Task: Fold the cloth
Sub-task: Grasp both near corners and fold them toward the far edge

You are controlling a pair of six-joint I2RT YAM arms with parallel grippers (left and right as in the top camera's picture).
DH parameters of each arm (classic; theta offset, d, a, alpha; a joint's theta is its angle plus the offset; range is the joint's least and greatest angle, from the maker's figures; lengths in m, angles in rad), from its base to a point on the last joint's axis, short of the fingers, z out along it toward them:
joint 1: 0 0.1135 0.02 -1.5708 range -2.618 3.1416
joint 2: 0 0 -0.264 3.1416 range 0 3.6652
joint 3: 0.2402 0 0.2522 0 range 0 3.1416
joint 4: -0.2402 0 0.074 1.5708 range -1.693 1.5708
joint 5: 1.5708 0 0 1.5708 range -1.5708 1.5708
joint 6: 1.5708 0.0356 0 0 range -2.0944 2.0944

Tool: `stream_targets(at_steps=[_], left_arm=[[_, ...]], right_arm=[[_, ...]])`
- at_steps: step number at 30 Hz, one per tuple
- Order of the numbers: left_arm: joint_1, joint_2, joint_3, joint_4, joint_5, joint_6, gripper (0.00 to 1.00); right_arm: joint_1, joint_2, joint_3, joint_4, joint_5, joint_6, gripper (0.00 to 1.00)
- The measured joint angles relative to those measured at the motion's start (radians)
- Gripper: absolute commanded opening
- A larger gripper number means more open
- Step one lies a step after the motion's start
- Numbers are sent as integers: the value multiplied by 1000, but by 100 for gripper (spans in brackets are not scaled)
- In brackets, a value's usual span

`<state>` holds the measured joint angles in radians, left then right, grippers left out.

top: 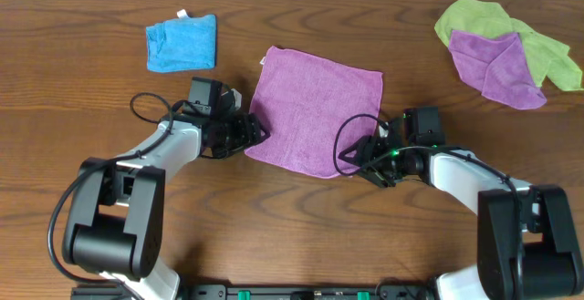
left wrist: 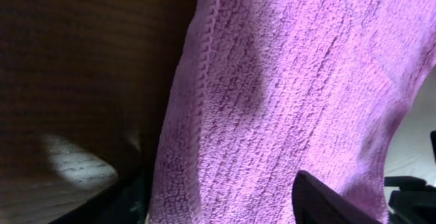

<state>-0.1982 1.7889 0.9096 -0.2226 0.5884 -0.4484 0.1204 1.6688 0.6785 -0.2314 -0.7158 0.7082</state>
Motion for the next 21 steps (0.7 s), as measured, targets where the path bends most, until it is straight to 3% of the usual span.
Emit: stream_targets(at_steps=[2, 3, 6, 7, 13, 21], left_arm=[[0, 5, 0, 0, 0, -3, 48], [0, 5, 0, -2, 0, -7, 43], [0, 11, 0, -4, 4, -17, 13], [0, 12, 0, -5, 5, -19, 6], [0, 16, 0, -5, 20, -44, 6], [0, 16, 0, -8, 147, -71, 6]], right_arm=[[0, 0, 0, -3, 2, 0, 52], [0, 0, 0, -4, 2, -3, 42], [2, 11, -1, -11, 18, -3, 8], [3, 15, -1, -11, 23, -1, 2], [3, 19, -1, -18, 35, 5, 2], [3, 19, 0, -129, 29, -32, 1]])
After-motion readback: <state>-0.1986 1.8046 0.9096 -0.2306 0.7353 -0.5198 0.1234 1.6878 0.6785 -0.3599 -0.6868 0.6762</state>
